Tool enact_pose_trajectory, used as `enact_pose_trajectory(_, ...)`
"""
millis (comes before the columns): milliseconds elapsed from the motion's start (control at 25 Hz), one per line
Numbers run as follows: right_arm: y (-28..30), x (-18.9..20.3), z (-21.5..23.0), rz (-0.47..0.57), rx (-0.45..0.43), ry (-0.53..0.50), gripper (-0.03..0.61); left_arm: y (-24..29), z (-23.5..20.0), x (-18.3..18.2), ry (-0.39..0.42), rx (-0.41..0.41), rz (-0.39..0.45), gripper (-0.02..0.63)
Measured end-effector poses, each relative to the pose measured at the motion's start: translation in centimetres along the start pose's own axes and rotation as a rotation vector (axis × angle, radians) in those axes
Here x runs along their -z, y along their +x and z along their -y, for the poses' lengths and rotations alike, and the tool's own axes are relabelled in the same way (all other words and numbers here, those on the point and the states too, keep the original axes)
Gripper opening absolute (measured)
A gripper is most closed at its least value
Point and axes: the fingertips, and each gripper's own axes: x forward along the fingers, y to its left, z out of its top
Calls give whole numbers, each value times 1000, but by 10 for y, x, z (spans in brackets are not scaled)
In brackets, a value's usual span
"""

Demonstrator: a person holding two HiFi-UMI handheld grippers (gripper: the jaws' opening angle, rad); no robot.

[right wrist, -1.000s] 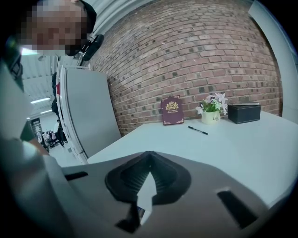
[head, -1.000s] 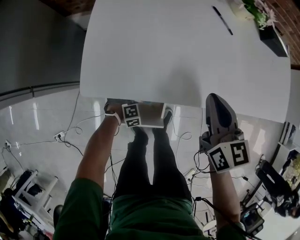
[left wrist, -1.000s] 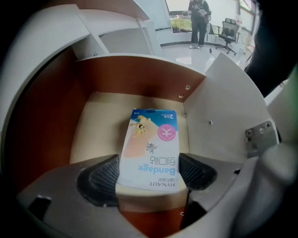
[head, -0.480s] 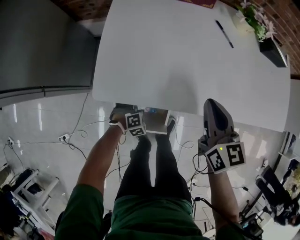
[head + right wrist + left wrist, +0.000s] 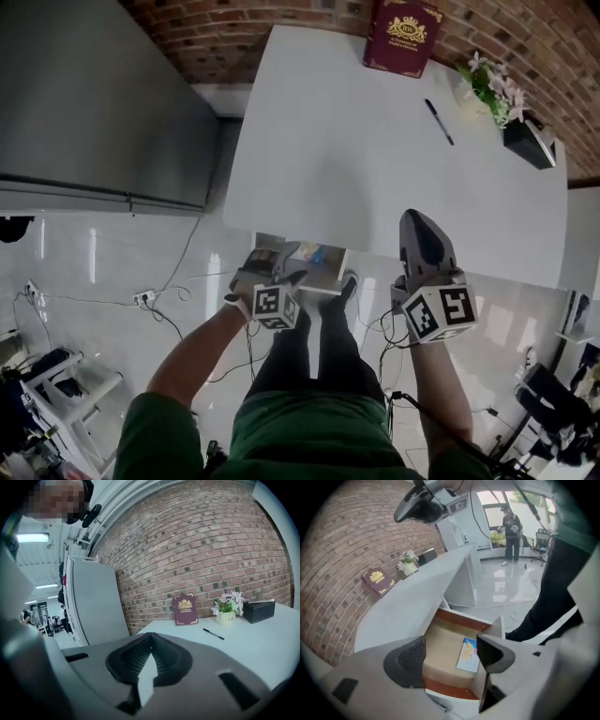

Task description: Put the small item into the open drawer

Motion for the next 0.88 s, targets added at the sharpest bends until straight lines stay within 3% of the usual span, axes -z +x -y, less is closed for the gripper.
enact_pose_trajectory(160,2,-28,-10,39,-16,-16,3,-54,-33,-35,-75,-111,98,227)
enact_pose_trajectory(400,2,-67,-29,83,-30,-49,3,-122,-110,-84,-266,-293,250,158)
enact_pose_trajectory(520,1,-89,-34,110,-28,-89,3,-152,-155,-106,-316,-391,318,122)
enact_pose_trajectory(640,-2,-114,-38,137,-26,-121,3,-188,-198,-126,-360,-489,385,40)
enact_pose_trajectory(880,-7,-162,-38,198,-25,-178,3,-250,-272,-155,-517,-631,500,20)
